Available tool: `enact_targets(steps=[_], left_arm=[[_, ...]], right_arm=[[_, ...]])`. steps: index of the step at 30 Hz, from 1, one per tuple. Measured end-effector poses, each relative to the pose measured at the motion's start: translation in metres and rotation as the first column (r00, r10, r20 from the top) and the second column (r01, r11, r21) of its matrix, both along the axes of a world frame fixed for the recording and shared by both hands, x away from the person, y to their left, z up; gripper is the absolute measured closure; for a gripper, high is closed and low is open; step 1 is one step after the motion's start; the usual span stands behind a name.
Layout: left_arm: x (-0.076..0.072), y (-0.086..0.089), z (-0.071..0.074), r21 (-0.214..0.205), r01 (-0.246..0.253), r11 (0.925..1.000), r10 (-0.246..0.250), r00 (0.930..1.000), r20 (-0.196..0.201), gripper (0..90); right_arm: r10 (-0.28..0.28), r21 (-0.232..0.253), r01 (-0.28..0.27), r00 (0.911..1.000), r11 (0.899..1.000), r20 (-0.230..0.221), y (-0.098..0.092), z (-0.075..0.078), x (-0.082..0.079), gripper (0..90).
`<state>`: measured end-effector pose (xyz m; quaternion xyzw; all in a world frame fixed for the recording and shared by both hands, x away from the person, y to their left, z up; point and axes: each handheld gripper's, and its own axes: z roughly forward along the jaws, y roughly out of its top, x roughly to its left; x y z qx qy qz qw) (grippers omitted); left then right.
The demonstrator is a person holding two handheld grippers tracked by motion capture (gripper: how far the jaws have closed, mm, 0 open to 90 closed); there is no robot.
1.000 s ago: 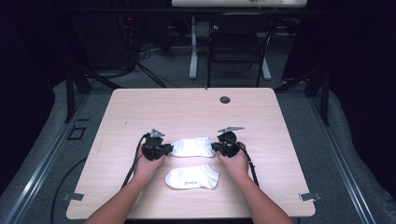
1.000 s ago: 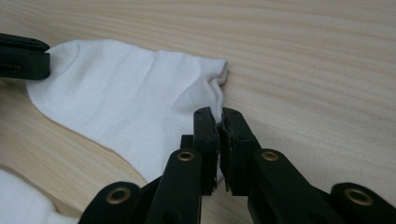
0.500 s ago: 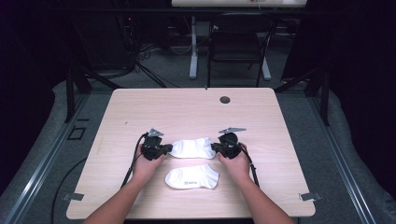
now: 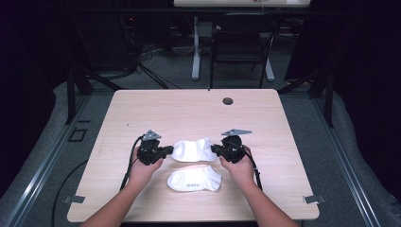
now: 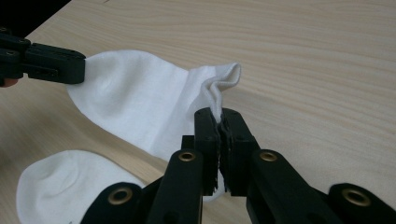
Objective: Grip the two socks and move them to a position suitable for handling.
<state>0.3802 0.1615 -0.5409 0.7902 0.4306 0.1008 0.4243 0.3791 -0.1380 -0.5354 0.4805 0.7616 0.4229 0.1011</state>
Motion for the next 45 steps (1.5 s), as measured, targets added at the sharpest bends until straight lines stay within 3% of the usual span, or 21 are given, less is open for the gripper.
enact_targets(steps=[7,30,45], left_arm=[[-0.015,0.004,0.008,-0.02,0.022,0.9996,-0.022,0.9997,0.004,87.6],[-0.067,0.012,0.007,-0.059,0.076,0.9954,-0.077,0.9969,-0.016,87.7],[-0.083,0.011,-0.002,-0.065,0.091,0.9938,-0.093,0.9949,-0.039,87.7]], right_arm=[[0.021,0.011,-0.021,0.9998,1.0,0.007,-0.002,0.008,-0.011,86.3],[0.092,0.03,-0.091,0.9958,0.995,-0.003,-0.003,0.011,-0.062,86.3],[0.098,0.025,-0.097,0.9947,0.995,-0.031,-0.01,0.007,-0.081,86.3]])
